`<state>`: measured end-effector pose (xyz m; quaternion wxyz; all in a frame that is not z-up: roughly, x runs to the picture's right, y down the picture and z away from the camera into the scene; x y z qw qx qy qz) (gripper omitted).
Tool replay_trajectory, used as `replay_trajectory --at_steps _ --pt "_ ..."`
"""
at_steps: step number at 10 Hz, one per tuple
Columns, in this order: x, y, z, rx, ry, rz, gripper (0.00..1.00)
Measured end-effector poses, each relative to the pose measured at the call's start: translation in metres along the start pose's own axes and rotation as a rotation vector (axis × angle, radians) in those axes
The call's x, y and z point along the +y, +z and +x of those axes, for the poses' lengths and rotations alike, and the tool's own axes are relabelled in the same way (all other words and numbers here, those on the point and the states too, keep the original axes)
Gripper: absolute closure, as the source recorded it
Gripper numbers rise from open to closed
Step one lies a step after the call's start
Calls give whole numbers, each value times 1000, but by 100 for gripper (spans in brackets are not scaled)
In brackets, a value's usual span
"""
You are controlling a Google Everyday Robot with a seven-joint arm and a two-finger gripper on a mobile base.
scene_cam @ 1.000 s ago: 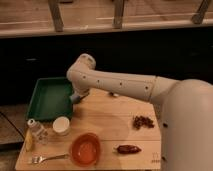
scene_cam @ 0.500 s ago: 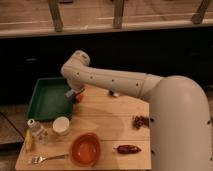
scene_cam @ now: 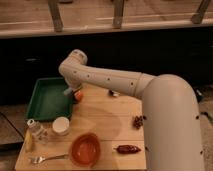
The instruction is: Wipe tray with sponge
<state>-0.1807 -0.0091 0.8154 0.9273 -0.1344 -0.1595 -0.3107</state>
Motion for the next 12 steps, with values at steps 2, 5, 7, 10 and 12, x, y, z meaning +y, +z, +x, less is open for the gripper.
replay_trajectory --at_steps 2,5,7,10,12 --pt "-4 3 2 5 -13 4 98" --pt "-14 10 -3 0 -39 17 98" --pt "-18 17 -3 1 -54 31 98" --pt "-25 25 -8 -2 -77 45 98" --pt "-27 28 -8 -1 -85 53 98"
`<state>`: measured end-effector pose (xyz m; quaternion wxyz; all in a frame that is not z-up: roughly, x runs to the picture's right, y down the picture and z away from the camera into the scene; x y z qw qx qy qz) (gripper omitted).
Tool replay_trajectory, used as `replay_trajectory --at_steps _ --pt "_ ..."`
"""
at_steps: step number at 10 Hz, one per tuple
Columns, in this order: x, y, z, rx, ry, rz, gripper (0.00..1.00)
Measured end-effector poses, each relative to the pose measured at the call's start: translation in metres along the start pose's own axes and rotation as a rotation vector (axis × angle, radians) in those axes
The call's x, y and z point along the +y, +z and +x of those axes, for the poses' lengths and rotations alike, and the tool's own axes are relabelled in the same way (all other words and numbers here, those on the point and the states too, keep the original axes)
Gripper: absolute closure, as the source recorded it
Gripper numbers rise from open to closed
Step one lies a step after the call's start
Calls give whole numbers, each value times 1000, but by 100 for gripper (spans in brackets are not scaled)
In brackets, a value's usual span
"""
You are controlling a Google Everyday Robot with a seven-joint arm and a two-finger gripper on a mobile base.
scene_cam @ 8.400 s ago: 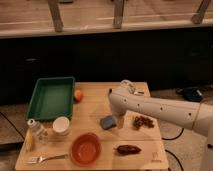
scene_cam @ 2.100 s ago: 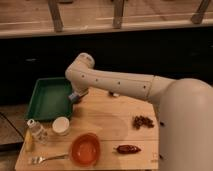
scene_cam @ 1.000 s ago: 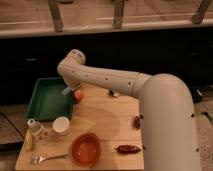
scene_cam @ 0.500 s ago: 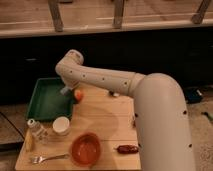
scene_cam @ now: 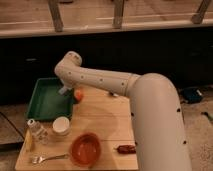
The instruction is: Wipe tray with sponge
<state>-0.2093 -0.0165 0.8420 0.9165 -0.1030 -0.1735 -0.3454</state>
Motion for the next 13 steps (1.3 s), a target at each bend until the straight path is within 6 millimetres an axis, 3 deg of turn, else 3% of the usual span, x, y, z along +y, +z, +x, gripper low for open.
replay_trajectory --at_steps 13 --pt "-27 31 -19 -11 -69 77 98"
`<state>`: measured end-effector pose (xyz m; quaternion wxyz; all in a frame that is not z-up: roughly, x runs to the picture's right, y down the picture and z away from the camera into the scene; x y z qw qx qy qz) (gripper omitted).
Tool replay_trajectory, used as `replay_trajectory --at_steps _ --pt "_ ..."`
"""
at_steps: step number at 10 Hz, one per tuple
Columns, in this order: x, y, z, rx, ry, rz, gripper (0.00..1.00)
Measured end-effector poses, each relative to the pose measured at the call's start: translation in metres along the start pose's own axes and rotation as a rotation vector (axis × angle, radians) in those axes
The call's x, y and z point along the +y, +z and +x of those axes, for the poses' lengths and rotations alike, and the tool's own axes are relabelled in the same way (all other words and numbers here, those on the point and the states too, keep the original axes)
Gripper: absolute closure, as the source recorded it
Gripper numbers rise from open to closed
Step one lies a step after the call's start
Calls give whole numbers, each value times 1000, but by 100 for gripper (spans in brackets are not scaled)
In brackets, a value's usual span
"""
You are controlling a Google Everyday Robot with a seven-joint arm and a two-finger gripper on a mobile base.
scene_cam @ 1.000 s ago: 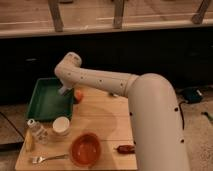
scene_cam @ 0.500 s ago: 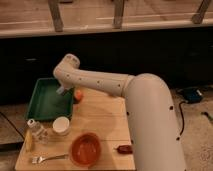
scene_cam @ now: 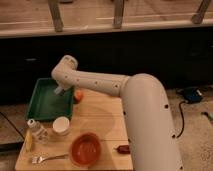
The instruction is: Wipe tray with sponge
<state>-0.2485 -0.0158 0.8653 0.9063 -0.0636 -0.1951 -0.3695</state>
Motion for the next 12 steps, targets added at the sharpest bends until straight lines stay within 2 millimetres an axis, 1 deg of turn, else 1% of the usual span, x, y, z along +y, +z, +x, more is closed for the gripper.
replay_trajectory --at_steps 7,8,10,11,12 --pt "-12 19 -12 -19 -37 34 98" --pt "-18 23 -18 -26 -48 42 98" --pt "-22 27 -21 -31 -62 53 98" --pt "-27 32 -28 -40 -76 61 98" --pt "-28 34 -29 -43 -79 67 98"
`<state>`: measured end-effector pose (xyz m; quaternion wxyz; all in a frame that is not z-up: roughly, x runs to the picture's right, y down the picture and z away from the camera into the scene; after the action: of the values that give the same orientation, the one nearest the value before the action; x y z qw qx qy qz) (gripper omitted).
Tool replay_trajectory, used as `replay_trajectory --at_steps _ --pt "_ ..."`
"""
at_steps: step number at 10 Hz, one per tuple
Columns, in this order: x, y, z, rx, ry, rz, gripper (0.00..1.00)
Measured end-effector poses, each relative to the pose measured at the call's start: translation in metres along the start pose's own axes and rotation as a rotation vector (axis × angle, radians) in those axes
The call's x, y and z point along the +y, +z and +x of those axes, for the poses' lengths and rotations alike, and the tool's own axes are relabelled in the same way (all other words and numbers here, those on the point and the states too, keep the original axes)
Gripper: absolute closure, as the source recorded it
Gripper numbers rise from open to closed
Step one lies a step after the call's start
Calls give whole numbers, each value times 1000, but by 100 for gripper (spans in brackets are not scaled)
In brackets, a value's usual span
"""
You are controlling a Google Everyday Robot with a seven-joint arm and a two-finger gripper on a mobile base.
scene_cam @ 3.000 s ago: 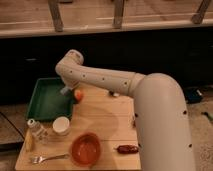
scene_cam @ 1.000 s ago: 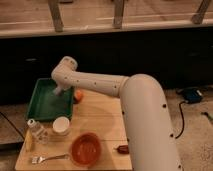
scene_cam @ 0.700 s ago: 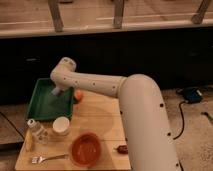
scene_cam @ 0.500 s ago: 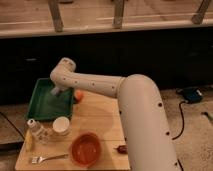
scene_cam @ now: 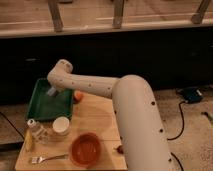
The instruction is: Wipe tray with sponge
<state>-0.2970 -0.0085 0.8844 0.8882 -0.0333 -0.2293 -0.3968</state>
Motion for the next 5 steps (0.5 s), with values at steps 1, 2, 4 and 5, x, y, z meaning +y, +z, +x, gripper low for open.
replay_trajectory --at_steps 1,2,4,5 --pt "1 2 2 0 1 4 98" --pt "-2 4 -2 -6 -6 10 98" --pt "-4 5 -2 -10 -16 17 98" --pt "-6 7 -4 -15 -25 24 98"
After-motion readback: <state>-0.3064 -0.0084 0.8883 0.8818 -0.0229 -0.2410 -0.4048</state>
